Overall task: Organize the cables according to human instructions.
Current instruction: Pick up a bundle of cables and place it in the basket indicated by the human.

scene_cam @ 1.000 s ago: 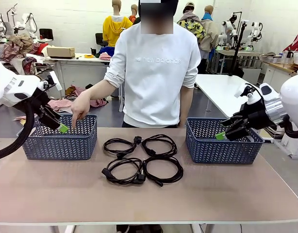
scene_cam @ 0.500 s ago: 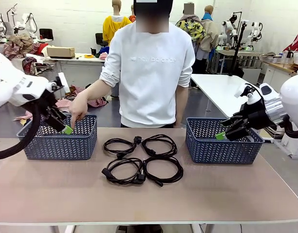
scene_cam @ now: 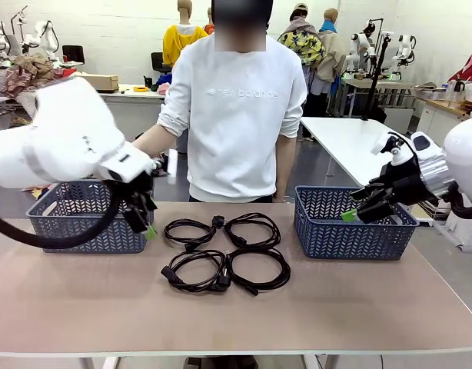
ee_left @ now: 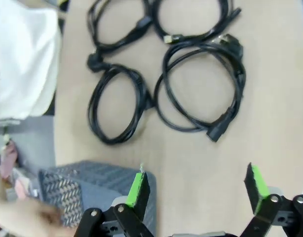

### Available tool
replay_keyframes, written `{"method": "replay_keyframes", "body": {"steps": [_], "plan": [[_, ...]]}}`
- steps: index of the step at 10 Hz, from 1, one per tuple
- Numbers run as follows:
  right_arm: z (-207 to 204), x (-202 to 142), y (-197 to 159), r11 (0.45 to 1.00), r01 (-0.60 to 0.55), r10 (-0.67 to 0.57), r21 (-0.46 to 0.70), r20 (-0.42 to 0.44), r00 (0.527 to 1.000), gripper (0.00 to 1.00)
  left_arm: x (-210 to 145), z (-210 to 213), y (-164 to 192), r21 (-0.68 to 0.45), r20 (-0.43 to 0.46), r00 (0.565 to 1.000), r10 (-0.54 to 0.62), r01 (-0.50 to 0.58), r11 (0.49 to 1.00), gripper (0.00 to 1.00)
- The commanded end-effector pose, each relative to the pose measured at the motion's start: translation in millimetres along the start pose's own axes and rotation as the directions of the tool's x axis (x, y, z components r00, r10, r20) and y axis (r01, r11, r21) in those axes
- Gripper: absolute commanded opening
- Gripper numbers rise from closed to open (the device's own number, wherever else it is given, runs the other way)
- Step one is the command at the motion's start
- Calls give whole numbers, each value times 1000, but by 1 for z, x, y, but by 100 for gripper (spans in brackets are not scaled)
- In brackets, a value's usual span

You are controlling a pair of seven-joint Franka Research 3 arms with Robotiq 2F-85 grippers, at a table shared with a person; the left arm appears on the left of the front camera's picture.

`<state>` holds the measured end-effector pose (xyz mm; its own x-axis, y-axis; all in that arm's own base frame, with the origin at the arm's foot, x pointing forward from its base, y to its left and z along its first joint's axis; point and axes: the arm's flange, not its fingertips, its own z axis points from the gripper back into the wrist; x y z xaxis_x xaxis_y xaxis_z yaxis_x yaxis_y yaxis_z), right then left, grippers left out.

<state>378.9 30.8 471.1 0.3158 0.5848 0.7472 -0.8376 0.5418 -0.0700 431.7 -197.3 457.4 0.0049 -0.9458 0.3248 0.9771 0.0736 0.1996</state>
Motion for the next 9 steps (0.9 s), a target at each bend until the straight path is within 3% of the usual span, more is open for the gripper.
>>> {"method": "replay_keyframes", "body": {"steps": [1, 5, 9], "plan": [[-2, -1, -4, 1000, -17, 17, 11, 22, 1000, 100, 20, -22, 11, -36, -82, 995, -48, 45, 998, 100], [-2, -1, -4, 1000, -17, 17, 11, 22, 1000, 100, 55, -83, -7, -130, -176, 981, -77, 54, 990, 100], [-2, -1, -4, 1000, -17, 17, 11, 22, 1000, 100, 60, -122, -18, -186, -206, 973, -106, 67, 980, 100]]}}
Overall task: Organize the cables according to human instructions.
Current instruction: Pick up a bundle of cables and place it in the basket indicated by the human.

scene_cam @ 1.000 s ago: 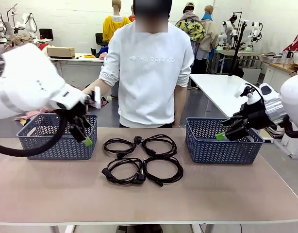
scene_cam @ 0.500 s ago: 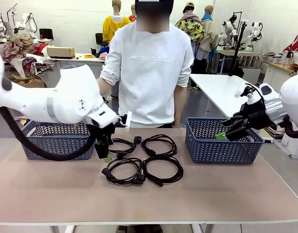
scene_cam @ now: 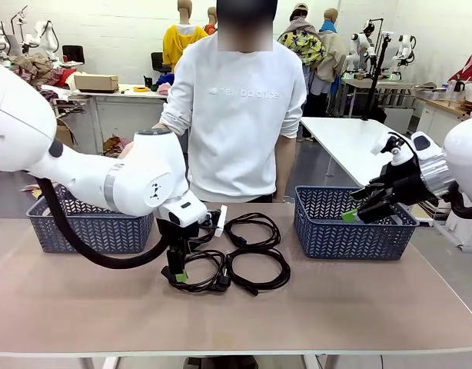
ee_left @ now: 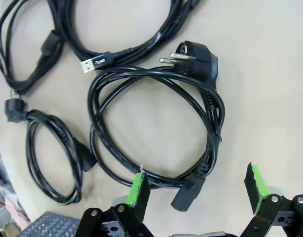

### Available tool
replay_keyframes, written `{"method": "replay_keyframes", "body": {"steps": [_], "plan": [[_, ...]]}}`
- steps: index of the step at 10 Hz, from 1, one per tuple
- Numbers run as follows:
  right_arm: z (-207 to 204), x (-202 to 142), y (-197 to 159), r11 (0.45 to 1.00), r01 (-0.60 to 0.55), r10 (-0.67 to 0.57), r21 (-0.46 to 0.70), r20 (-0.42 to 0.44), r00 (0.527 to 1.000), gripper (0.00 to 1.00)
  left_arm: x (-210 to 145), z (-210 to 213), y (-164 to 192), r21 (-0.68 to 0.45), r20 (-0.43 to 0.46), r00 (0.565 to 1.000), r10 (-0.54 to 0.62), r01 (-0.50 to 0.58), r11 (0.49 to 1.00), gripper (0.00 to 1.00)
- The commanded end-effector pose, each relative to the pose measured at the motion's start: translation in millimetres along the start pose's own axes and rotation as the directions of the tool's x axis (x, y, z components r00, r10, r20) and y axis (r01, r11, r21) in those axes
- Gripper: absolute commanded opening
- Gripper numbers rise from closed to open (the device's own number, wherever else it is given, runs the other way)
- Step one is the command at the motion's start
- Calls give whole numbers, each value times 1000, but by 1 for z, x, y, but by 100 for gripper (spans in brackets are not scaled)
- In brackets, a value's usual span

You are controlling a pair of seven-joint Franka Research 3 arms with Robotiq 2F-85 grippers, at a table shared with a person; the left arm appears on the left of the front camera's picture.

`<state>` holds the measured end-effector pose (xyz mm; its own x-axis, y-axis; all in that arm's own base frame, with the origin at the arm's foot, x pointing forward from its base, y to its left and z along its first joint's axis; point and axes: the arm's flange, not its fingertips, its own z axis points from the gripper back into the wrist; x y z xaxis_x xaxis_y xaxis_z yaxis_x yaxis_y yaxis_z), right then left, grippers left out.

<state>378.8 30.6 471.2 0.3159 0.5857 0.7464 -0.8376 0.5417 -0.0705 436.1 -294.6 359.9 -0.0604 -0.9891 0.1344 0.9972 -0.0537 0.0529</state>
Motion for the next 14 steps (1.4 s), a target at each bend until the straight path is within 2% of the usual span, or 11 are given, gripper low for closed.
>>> {"method": "replay_keyframes", "body": {"steps": [1, 6, 14], "plan": [[-3, -1, -4, 1000, -17, 17, 11, 23, 1000, 100, 0, -4, 2, -21, -32, 999, -8, 7, 1000, 100], [-3, -1, -4, 1000, -17, 17, 11, 23, 1000, 100, 0, -21, -20, -61, -20, 997, -73, 72, 996, 100], [-3, -1, -4, 1000, -17, 17, 11, 23, 1000, 100, 6, -44, -29, -6, -18, 996, -91, 91, 996, 100]]}}
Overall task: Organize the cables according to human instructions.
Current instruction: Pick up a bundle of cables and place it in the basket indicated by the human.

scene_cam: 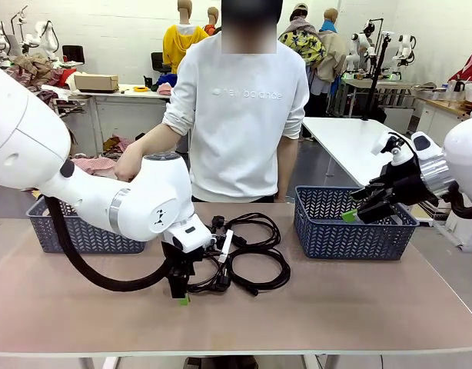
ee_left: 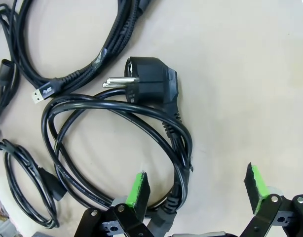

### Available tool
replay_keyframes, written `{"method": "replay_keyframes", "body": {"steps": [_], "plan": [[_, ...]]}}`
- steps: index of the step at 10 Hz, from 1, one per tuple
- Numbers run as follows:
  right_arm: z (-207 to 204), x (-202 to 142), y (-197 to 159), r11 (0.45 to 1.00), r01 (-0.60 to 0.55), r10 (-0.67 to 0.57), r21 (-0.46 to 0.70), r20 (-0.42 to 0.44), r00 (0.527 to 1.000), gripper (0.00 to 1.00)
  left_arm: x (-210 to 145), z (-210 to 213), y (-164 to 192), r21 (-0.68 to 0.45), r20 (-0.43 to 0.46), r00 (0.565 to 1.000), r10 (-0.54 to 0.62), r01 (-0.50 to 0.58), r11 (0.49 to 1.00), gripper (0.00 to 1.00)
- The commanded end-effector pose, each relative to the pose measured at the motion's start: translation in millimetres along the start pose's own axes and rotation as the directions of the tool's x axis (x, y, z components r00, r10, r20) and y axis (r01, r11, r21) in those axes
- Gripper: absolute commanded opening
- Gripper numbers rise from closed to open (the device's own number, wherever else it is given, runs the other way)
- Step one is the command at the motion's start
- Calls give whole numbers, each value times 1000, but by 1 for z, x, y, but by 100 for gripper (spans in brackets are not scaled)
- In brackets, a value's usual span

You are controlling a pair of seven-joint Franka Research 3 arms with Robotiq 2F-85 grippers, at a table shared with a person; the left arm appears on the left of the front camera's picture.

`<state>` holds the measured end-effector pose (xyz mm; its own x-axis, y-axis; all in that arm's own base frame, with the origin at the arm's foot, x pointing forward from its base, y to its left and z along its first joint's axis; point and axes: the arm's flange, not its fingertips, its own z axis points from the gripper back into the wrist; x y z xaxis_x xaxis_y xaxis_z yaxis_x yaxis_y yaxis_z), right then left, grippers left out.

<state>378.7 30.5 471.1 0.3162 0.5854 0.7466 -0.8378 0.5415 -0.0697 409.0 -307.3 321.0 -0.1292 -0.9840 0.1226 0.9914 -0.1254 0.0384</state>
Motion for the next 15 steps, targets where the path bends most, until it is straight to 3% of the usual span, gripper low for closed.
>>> {"method": "replay_keyframes", "body": {"steps": [1, 5, 6, 7, 8, 9, 10, 11, 12, 13, 14, 15], "plan": [[-3, -1, -4, 1000, -17, 17, 10, 23, 1000, 100, -3, -7, 0, 16, -17, 1000, -25, 25, 1000, 100], [-3, -1, -4, 1000, -17, 17, 10, 23, 1000, 100, -1, -9, 5, 10, -24, 999, -38, 38, 999, 100], [-3, -1, -4, 1000, -17, 17, 10, 23, 1000, 100, -1, -9, 7, 5, -23, 999, -36, 36, 999, 82], [-3, -1, -4, 1000, -17, 17, 10, 23, 1000, 100, -1, -9, 8, 1, -26, 999, -36, 36, 999, 82], [-3, -1, -4, 1000, -17, 17, 10, 23, 1000, 100, -1, -8, 9, -3, -27, 999, -35, 35, 999, 64], [-3, -1, -4, 1000, -17, 17, 10, 23, 1000, 100, 0, -8, 10, -7, -30, 999, -37, 37, 999, 76], [-3, -1, -4, 1000, -17, 17, 10, 23, 1000, 100, -1, -8, 11, -15, -33, 999, -42, 42, 999, 46], [-3, -1, -4, 1000, -17, 17, 10, 23, 1000, 100, -1, -8, 12, -22, -33, 999, -41, 41, 999, 58], [-3, -1, -4, 1000, -17, 17, 10, 23, 1000, 100, -1, -7, 14, -26, -37, 998, -43, 42, 999, 59], [-3, -1, -4, 1000, -17, 17, 10, 23, 1000, 100, -2, -7, 15, -32, -38, 998, -41, 40, 999, 40], [-3, -1, -4, 1000, -17, 17, 10, 23, 1000, 100, -2, -7, 15, -35, -41, 998, -43, 41, 999, 48], [-3, -1, -4, 1000, -17, 17, 10, 23, 1000, 100, -3, -7, 15, -36, -43, 998, -43, 41, 999, 23]]}}
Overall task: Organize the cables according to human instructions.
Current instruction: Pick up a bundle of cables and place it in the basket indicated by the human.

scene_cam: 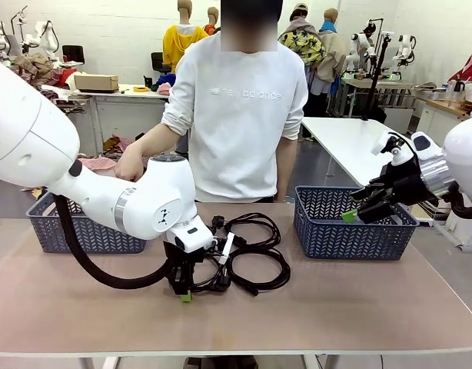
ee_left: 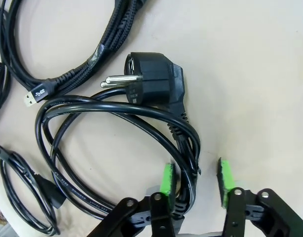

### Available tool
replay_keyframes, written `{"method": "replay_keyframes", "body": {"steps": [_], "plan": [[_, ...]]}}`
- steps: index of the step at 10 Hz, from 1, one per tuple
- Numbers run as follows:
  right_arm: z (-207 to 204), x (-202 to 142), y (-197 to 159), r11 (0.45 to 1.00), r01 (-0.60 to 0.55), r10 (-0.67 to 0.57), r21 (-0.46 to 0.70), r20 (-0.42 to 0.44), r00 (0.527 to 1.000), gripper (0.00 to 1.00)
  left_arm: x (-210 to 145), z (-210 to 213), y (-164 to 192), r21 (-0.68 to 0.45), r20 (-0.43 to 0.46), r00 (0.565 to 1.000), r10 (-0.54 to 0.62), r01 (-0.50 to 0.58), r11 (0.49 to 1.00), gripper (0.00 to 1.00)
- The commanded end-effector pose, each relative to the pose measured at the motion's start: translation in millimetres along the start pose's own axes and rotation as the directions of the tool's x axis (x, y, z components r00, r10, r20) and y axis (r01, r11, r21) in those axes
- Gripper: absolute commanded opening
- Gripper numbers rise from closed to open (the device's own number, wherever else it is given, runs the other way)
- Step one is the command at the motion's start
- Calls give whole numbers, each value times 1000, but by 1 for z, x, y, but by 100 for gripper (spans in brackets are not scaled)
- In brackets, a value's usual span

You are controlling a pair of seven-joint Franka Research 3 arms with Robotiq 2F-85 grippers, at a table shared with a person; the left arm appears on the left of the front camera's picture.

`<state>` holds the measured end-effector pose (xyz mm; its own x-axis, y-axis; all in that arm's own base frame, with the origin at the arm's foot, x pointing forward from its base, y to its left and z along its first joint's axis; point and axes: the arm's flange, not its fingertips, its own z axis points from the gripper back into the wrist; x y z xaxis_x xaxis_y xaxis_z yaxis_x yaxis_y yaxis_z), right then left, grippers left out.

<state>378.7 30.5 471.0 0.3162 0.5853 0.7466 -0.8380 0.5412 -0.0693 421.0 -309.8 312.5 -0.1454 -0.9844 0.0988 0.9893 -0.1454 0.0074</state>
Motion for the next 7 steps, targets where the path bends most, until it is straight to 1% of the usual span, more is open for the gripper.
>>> {"method": "replay_keyframes", "body": {"steps": [1, 2, 3, 4, 7], "plan": [[-3, -1, -4, 1000, -17, 17, 10, 23, 1000, 100, -4, 4, 2, -4, -27, 999, -27, 27, 1000, 31], [-3, -1, -4, 1000, -17, 17, 10, 23, 1000, 100, -6, 9, 1, -5, -31, 999, -27, 27, 1000, 5], [-3, -1, -4, 1000, -17, 17, 10, 23, 1000, 100, -6, 10, 1, -3, -33, 999, -26, 26, 1000, 13], [-3, -1, -4, 1000, -17, 17, 10, 23, 1000, 100, -7, 12, 1, -2, -33, 999, -26, 26, 1000, 0], [-3, -1, -4, 1000, -17, 17, 10, 23, 1000, 100, -12, 18, 0, 21, -28, 1000, -12, 12, 1000, 0]]}}
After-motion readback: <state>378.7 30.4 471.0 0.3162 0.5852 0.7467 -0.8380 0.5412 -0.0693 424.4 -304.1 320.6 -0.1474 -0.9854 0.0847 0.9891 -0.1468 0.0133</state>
